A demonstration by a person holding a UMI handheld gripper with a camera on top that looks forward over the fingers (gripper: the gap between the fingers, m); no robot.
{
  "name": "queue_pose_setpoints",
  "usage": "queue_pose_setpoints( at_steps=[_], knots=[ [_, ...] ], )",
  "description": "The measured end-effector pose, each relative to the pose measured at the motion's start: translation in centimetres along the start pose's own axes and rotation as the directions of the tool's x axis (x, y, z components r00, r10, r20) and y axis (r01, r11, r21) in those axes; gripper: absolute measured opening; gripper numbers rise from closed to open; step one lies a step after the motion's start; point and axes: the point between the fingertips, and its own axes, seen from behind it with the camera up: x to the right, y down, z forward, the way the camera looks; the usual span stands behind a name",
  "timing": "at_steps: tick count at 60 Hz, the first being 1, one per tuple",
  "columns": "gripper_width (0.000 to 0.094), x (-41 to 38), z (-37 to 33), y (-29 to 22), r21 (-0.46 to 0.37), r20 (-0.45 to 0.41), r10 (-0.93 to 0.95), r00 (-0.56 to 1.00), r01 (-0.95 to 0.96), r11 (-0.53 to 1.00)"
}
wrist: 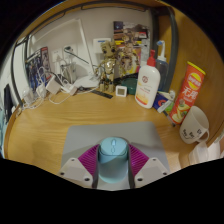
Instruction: Arrange mouse
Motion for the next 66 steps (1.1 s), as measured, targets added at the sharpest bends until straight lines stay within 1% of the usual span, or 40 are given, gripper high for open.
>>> queue_pose_setpoints(
  at_steps=[7, 9, 15, 16, 19, 29, 38, 51, 59, 66],
  knots=[
    [0.0513, 0.1, 0.1, 0.0, 0.001, 0.01, 0.025, 1.0, -0.025, 1.0],
    [0.0571, 0.1, 0.1, 0.1, -0.011, 0.006, 0.013, 1.0, -0.013, 1.0],
    [0.0846, 0.7, -0.9, 0.2, -0.048, -0.045, -0.05, 0.998, 0.048, 0.998],
    [0.0871, 0.6, -1.2, 0.1, -0.051, -0.047, -0.063, 0.997, 0.061, 0.997],
    [0.0865, 0.4, -2.4, -0.3, -0.054, -0.066, -0.076, 0.995, 0.073, 0.996],
    [0.0867, -3.0, -8.5, -2.9, -0.01, -0.063, -0.043, 0.997, 0.043, 0.999],
    [0.086, -7.4, -15.0, -5.2, 0.056, -0.086, -0.049, 0.995, 0.054, 0.997],
    [0.0851, -17.2, -22.4, -5.4, 0.123, -0.009, -0.092, 0.996, 0.093, 0.988],
    [0.0853, -23.2, -25.6, -4.6, 0.162, 0.059, -0.106, 0.993, 0.095, 0.982],
    [0.085, -26.8, -27.8, -4.0, 0.189, 0.096, -0.116, 0.989, 0.096, 0.977]
  ],
)
